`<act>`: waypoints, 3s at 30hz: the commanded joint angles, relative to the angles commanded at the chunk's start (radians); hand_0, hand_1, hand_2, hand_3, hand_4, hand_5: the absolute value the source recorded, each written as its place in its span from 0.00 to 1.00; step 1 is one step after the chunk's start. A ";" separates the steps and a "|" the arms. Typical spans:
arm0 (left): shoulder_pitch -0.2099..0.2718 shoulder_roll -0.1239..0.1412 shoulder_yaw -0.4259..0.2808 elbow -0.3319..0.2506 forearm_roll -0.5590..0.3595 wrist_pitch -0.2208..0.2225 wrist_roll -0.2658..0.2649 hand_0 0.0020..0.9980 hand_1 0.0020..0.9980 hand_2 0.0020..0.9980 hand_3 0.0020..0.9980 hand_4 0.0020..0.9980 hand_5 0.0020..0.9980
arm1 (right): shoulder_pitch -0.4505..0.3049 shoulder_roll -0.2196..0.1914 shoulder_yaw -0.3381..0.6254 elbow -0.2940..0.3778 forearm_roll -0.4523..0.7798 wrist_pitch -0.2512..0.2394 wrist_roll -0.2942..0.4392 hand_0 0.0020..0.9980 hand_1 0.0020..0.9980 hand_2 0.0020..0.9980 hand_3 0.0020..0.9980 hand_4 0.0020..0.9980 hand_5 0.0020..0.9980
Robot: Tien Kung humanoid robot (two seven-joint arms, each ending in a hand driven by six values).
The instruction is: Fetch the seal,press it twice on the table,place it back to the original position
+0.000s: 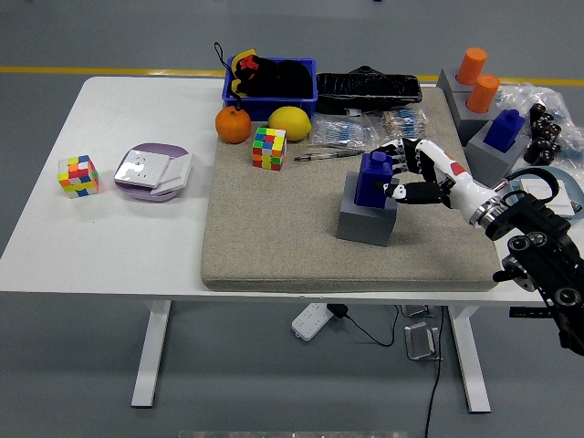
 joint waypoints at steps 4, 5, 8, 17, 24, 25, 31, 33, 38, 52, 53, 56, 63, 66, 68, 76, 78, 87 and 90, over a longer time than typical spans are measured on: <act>0.000 0.000 0.001 0.000 -0.001 0.000 0.000 0.82 0.82 0.79 0.84 0.79 0.39 | 0.001 0.002 -0.002 -0.003 0.001 -0.001 0.002 0.51 0.40 0.42 0.48 0.65 0.00; 0.000 0.000 0.001 0.000 0.000 0.000 0.000 0.82 0.82 0.79 0.84 0.79 0.39 | 0.002 0.003 -0.004 -0.004 0.001 -0.002 0.003 0.51 0.40 0.42 0.48 0.65 0.00; -0.001 0.000 0.000 -0.001 0.000 0.000 0.000 0.82 0.82 0.79 0.84 0.80 0.39 | 0.003 0.004 -0.008 -0.005 0.003 -0.002 0.004 0.51 0.40 0.42 0.48 0.65 0.00; 0.000 -0.001 0.002 0.000 -0.002 0.000 0.000 0.82 0.82 0.79 0.84 0.79 0.39 | 0.007 0.006 -0.016 -0.017 0.002 -0.007 0.012 0.51 0.40 0.42 0.48 0.65 0.00; -0.002 -0.001 0.001 0.000 -0.002 0.000 0.000 0.82 0.82 0.79 0.84 0.80 0.39 | 0.013 0.009 -0.016 -0.023 0.000 -0.009 0.017 0.51 0.40 0.42 0.48 0.65 0.00; -0.002 -0.001 0.003 0.000 -0.002 0.000 0.000 0.82 0.82 0.79 0.84 0.80 0.40 | 0.014 0.009 -0.016 -0.024 0.000 -0.009 0.017 0.51 0.40 0.42 0.48 0.65 0.00; -0.002 -0.001 0.003 0.000 -0.002 0.000 0.000 0.82 0.82 0.79 0.84 0.80 0.40 | 0.019 0.010 -0.014 -0.024 -0.002 -0.009 0.019 0.51 0.40 0.41 0.48 0.65 0.00; -0.002 -0.001 0.002 0.000 -0.002 0.000 0.000 0.82 0.82 0.79 0.84 0.80 0.40 | 0.020 0.011 -0.015 -0.025 -0.003 -0.009 0.020 0.51 0.40 0.41 0.48 0.65 0.00; -0.002 0.000 0.001 0.000 -0.001 0.000 -0.001 0.82 0.82 0.79 0.84 0.80 0.40 | 0.024 0.013 -0.016 -0.029 -0.008 -0.010 0.023 0.51 0.40 0.41 0.48 0.65 0.00; -0.003 -0.001 0.003 0.000 -0.002 0.000 0.000 0.82 0.82 0.79 0.84 0.80 0.39 | 0.033 0.015 -0.011 -0.036 -0.017 -0.010 0.028 0.51 0.40 0.41 0.48 0.65 0.00; -0.003 -0.001 0.003 0.000 -0.002 0.000 0.000 0.82 0.82 0.79 0.84 0.80 0.39 | 0.034 0.014 -0.010 -0.037 -0.018 -0.010 0.028 0.51 0.40 0.41 0.48 0.65 0.00; -0.004 0.000 0.003 0.000 -0.002 0.000 0.000 0.82 0.82 0.79 0.84 0.80 0.39 | 0.035 0.012 -0.008 -0.040 -0.020 -0.010 0.030 0.51 0.40 0.41 0.48 0.65 0.00; -0.003 -0.002 0.003 0.000 -0.002 -0.001 -0.001 0.82 0.82 0.79 0.84 0.80 0.39 | 0.036 0.011 -0.008 -0.051 -0.035 -0.009 0.037 0.51 0.40 0.41 0.48 0.65 0.00; -0.003 -0.002 0.002 0.000 -0.001 -0.001 -0.001 0.82 0.82 0.79 0.84 0.80 0.39 | 0.036 0.011 -0.010 -0.055 -0.037 -0.010 0.040 0.51 0.40 0.41 0.48 0.65 0.00; -0.003 -0.001 0.002 0.000 0.000 -0.001 -0.001 0.82 0.82 0.79 0.84 0.80 0.39 | 0.035 0.011 -0.011 -0.056 -0.037 -0.011 0.040 0.51 0.40 0.41 0.47 0.65 0.00; -0.002 -0.003 0.002 0.000 -0.001 -0.001 -0.001 0.82 0.82 0.79 0.84 0.80 0.39 | 0.034 0.013 -0.016 -0.066 -0.037 -0.013 0.050 0.51 0.40 0.41 0.47 0.65 0.00; -0.003 -0.003 0.002 0.000 -0.001 -0.001 -0.001 0.82 0.82 0.79 0.84 0.80 0.39 | 0.033 0.013 -0.018 -0.067 -0.036 -0.014 0.051 0.51 0.40 0.41 0.47 0.65 0.00; -0.003 -0.003 0.003 0.000 -0.001 -0.001 -0.001 0.82 0.82 0.79 0.84 0.80 0.40 | 0.030 0.018 -0.021 -0.065 -0.033 -0.012 0.053 0.51 0.40 0.41 0.47 0.65 0.00; -0.003 -0.002 0.003 0.000 0.000 -0.001 -0.001 0.82 0.82 0.79 0.84 0.80 0.40 | 0.028 0.018 -0.024 -0.066 -0.032 -0.009 0.055 0.51 0.40 0.41 0.47 0.65 0.00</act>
